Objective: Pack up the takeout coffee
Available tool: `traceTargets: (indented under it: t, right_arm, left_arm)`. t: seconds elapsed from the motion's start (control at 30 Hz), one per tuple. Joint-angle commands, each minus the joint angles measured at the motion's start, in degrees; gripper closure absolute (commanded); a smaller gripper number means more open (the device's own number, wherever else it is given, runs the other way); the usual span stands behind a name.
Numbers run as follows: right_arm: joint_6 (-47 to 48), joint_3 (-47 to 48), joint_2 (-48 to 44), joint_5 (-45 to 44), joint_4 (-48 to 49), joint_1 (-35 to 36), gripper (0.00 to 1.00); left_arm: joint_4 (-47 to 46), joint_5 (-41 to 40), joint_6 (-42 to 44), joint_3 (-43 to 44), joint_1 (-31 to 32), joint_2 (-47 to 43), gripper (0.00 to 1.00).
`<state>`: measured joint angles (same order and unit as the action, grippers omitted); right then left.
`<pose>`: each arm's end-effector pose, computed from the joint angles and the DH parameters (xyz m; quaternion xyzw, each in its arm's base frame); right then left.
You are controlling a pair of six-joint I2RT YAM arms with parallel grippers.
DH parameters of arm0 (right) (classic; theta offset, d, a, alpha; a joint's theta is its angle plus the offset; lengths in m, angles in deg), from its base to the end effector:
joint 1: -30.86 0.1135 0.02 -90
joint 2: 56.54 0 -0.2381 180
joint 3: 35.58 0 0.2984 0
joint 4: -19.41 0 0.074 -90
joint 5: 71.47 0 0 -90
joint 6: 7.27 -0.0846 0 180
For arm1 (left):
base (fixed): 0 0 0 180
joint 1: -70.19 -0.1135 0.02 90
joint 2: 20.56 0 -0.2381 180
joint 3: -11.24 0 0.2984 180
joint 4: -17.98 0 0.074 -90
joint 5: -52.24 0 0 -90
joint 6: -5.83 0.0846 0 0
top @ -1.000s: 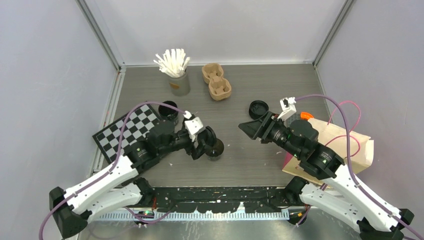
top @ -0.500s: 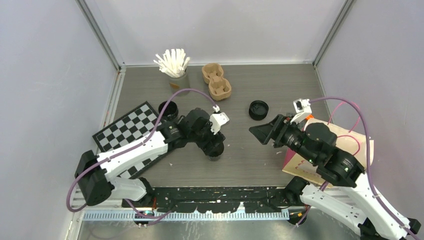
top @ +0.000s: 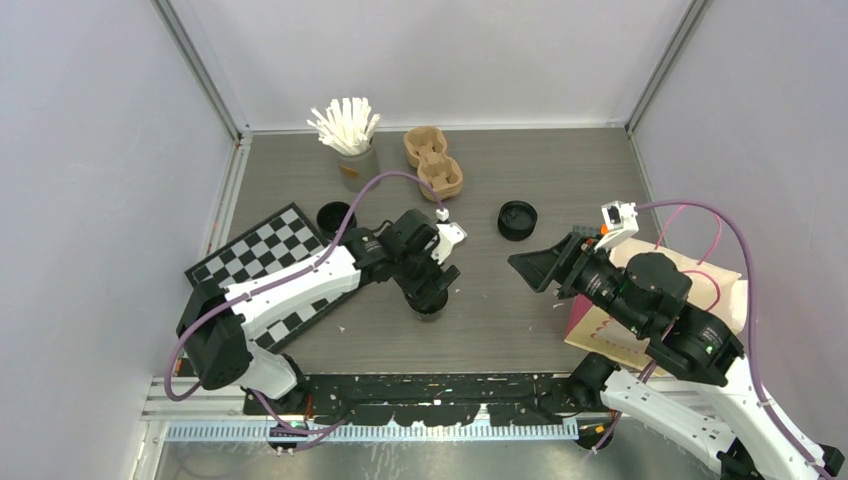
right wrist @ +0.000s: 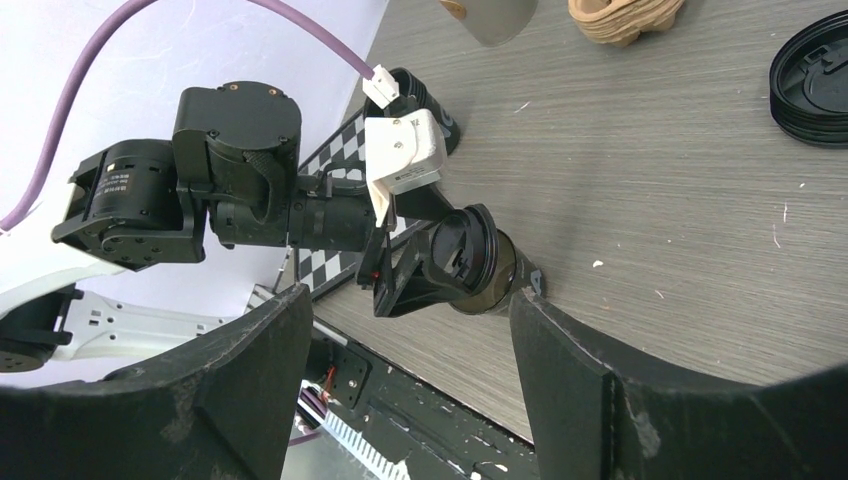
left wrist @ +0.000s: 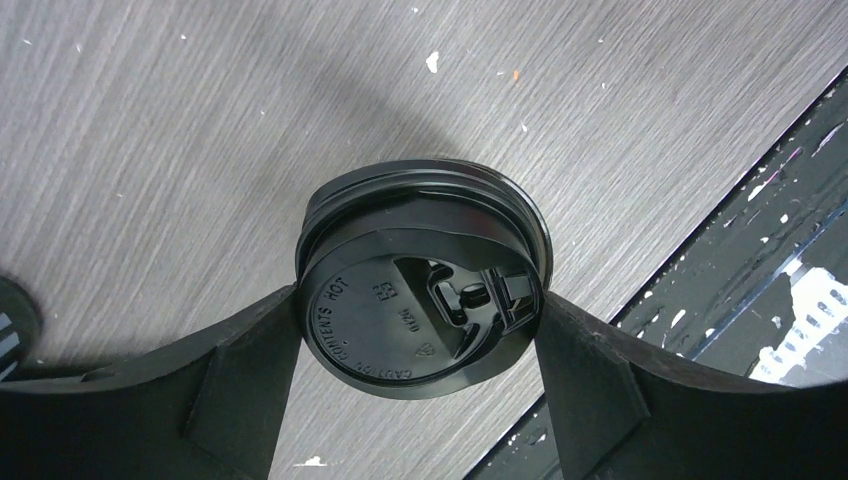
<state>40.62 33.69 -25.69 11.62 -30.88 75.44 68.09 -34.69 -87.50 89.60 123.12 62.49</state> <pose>0.1524 0.1359 0.3885 0.0213 0.7757 0.3977 0.4896 0.2254 -0.3059 0.1960 0.4070 0.8616 -0.1650 0.2545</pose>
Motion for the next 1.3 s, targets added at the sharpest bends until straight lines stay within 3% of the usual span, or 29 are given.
traceTargets:
  t: [0.0,0.77,1.27]
  right_arm:
    - [0.94,1.08,0.92,-0.99,2.02,0.17,0.24]
    - [0.72,-0.08,0.84,-0.99,2.51,0.16,0.23]
    - [1.28,-0.63,0.53,-1.00,1.61,0.22,0.23]
  left_arm:
    - [3.14,0.80,-1.84,3.02,0.29,0.57,0.16]
    - [1.22,2.01,-2.01,3.35,1.04,2.76,0.10]
    - [0.94,1.40,-2.09,4.77,1.26,3.31,0.00]
